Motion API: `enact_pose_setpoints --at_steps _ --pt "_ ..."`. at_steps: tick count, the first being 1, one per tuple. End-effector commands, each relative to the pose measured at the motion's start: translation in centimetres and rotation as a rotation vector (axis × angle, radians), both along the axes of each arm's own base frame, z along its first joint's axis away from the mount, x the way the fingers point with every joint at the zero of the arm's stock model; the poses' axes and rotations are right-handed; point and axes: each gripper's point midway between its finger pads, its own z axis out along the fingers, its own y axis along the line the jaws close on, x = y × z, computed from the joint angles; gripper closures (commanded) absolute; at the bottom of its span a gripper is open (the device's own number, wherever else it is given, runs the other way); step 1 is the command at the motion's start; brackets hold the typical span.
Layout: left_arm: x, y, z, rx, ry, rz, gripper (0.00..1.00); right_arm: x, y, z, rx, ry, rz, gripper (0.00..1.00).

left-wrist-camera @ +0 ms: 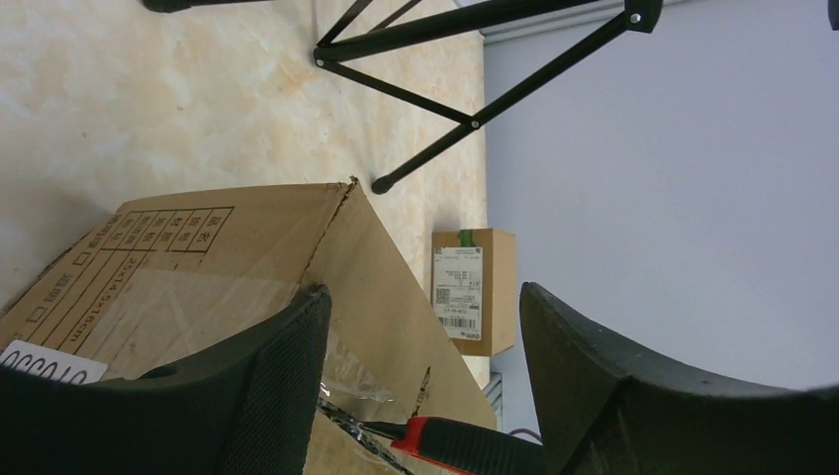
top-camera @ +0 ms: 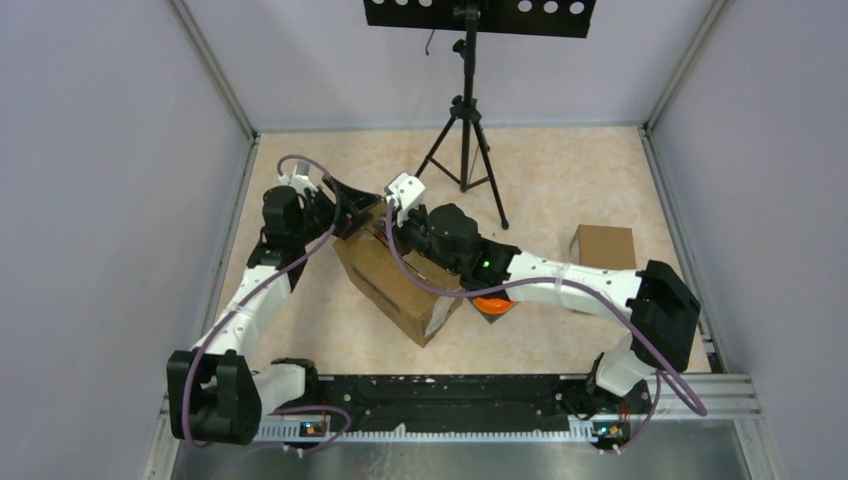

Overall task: Unpack the express box
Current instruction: Cut the express box at the center of the board.

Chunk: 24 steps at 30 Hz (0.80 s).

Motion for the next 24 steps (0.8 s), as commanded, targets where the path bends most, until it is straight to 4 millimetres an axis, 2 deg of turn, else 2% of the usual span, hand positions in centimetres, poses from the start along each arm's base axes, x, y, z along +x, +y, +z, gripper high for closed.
enact_pose_setpoints --at_steps 1,3,8,24 --pt "-0.9 1.1 -3.2 0.090 0.071 0.072 0.25 -0.5 -0.2 4.5 0.058 -0.021 -0.013 1.00" --pt "-1.3 1.8 -4.4 0.121 0.114 0.107 0.26 -0.3 -0.6 4.1 0.026 -0.007 -0.036 1.00" --pt "-1.6 2.8 -5.9 0.160 0.165 0.162 0.27 -0.4 -1.5 3.5 -0.005 0.047 -0.073 1.00" --pt "-1.7 3.8 -7.6 0.190 0.226 0.230 0.27 -2.1 -3.5 2.4 -0.078 0.146 -0.107 1.00"
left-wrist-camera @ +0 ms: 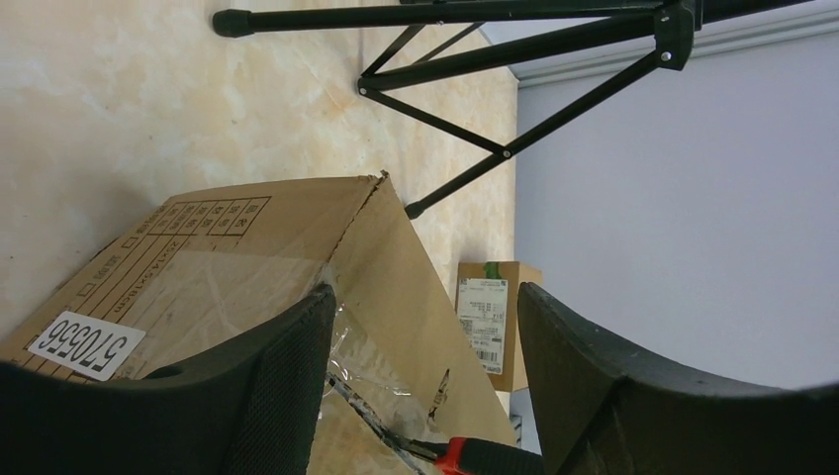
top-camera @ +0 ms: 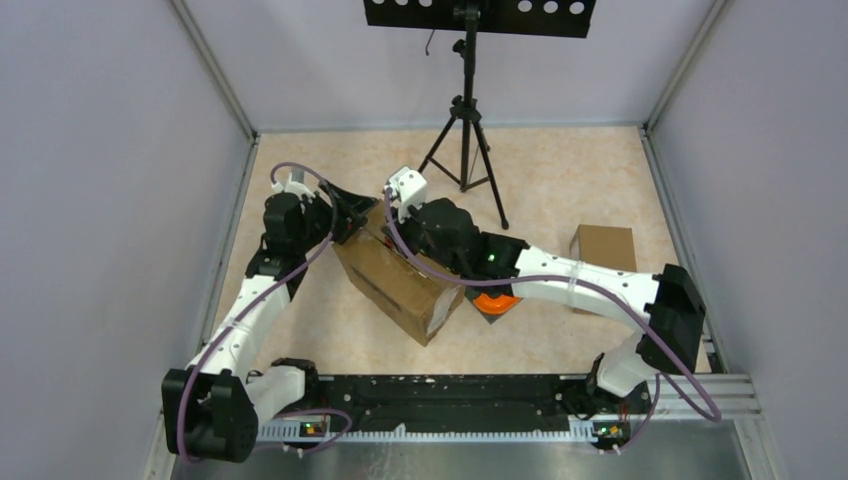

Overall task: Unpack the express box
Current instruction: Cut the express box at the center of the board.

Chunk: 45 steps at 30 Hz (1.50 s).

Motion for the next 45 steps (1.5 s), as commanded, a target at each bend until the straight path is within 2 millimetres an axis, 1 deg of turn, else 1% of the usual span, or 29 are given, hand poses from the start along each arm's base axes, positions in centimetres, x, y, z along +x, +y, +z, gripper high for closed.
enact_pose_setpoints --at_steps 1,14,36,42,45 --pt "-1.2 2.5 -6.8 0.108 0.217 0.106 0.27 -1.1 -2.1 2.6 0.011 0.004 -0.028 1.00" --pt "-1.1 2.7 -7.0 0.117 0.223 0.119 0.27 -2.1 -4.3 3.0 0.006 0.021 -0.040 1.00" --pt "-0.8 2.9 -7.1 0.129 0.228 0.130 0.27 -3.0 -7.1 1.6 -0.051 0.044 -0.068 1.00" --pt "-0.7 3.0 -7.4 0.141 0.234 0.132 0.27 -3.3 -8.2 1.3 -0.062 0.045 -0.076 1.00" --pt "-0.7 3.0 -7.5 0.145 0.235 0.130 0.27 -3.5 -8.9 1.5 -0.055 0.041 -0.086 1.00"
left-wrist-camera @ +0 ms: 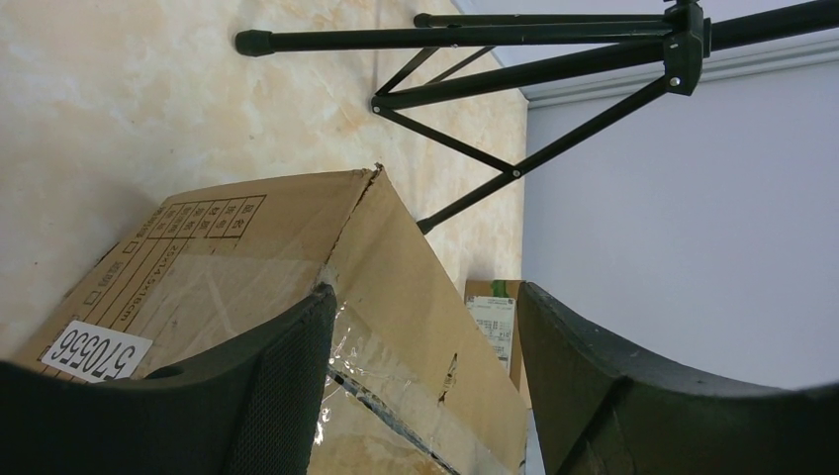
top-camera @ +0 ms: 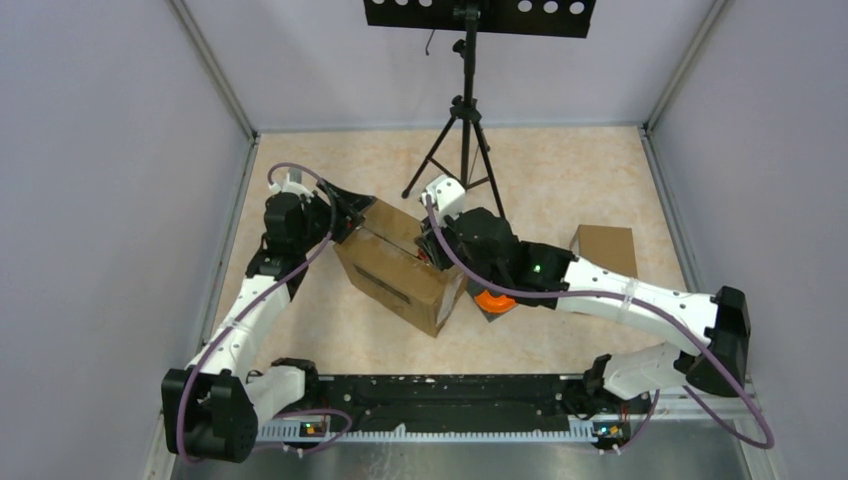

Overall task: Unpack the express box
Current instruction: Cut the express box at the center of the board.

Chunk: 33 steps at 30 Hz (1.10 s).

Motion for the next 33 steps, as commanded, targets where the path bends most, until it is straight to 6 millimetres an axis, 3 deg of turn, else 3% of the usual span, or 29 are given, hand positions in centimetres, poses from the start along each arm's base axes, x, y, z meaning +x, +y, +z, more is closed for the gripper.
enact_pose_setpoints --at_steps 1,17,26,33 --pt "-1.4 2.3 -7.2 0.123 0.235 0.078 0.27 -0.5 -2.4 1.0 -0.009 -0.024 -0.041 1.00" --pt "-1.3 2.6 -7.5 0.147 0.243 0.085 0.27 -1.5 -5.0 0.4 -0.033 -0.014 -0.058 1.00" --pt "-0.9 2.6 -7.2 0.165 0.228 0.071 0.26 -1.5 -5.8 -1.4 -0.057 -0.012 -0.072 1.00" --pt "1.4 3.0 -3.9 0.236 0.151 0.063 0.25 0.0 -2.5 1.3 0.057 -0.109 -0.043 1.00"
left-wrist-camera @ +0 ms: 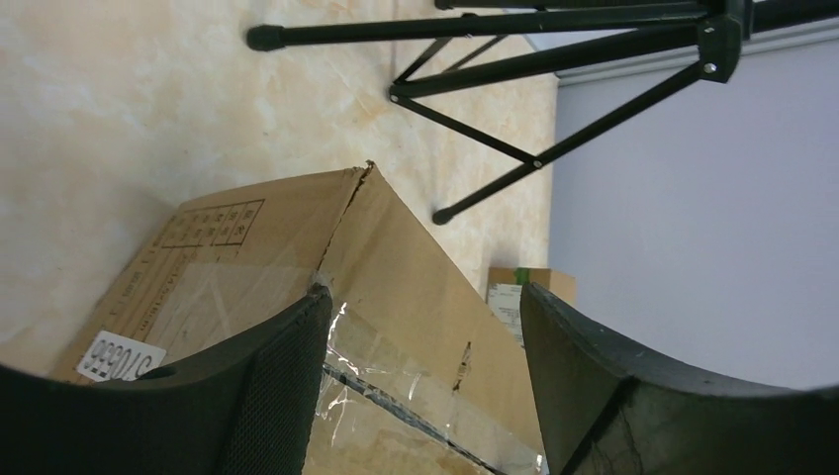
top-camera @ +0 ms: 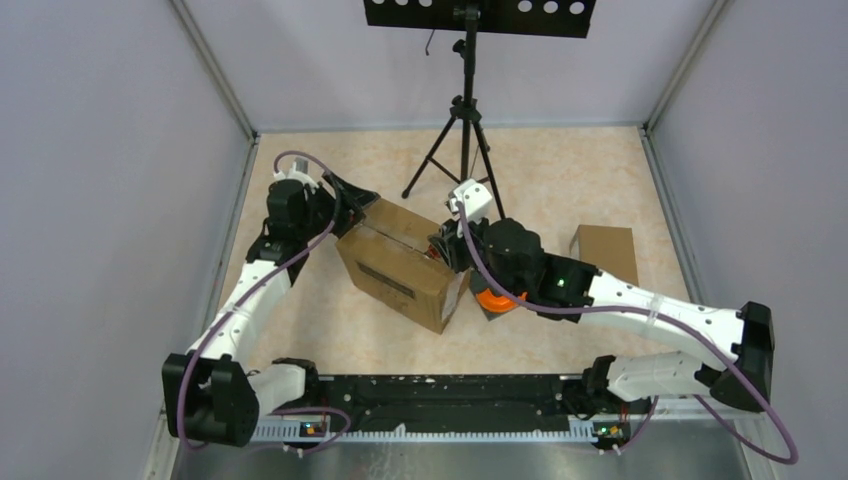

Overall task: Unpack the express box
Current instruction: Cut the express box at the center of the board.

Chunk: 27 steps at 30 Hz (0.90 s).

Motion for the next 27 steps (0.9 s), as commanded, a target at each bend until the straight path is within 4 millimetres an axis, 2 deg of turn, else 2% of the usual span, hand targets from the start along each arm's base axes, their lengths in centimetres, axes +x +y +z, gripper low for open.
enact_pose_setpoints --at_steps 1,7,9,11,14,17,19,22,27 --pt "1.4 3.6 -3.3 0.206 0.095 0.107 0.24 1.0 0.8 0.9 -0.022 -0.077 -0.010 1.00" --pt "3.5 3.6 2.8 0.262 -0.055 0.079 0.19 2.2 3.5 3.0 0.039 -0.117 0.010 1.00" --pt "3.7 3.0 4.8 0.256 -0.098 0.043 0.17 2.3 3.9 3.0 0.054 -0.114 0.007 1.00" --pt "3.4 1.6 5.8 0.203 -0.110 -0.024 0.16 2.5 4.1 2.9 0.067 -0.107 -0.002 1.00" --pt "2.3 -1.5 6.0 0.084 -0.101 -0.137 0.14 2.6 4.5 3.1 0.098 -0.102 -0.005 1.00" --pt "1.1 -4.9 4.9 -0.021 -0.094 -0.215 0.10 2.6 5.1 3.3 0.118 -0.093 0.000 1.00" --pt "0.5 -6.4 4.1 -0.068 -0.083 -0.245 0.09 2.6 5.4 3.0 0.108 -0.092 0.000 1.00" --pt "0.2 -6.9 2.6 -0.119 -0.071 -0.251 0.07 2.4 5.4 2.8 0.089 -0.093 0.013 1.00" --pt "-0.3 -6.3 0.5 -0.096 -0.046 -0.226 0.06 2.1 4.5 2.5 0.040 -0.100 0.017 1.00"
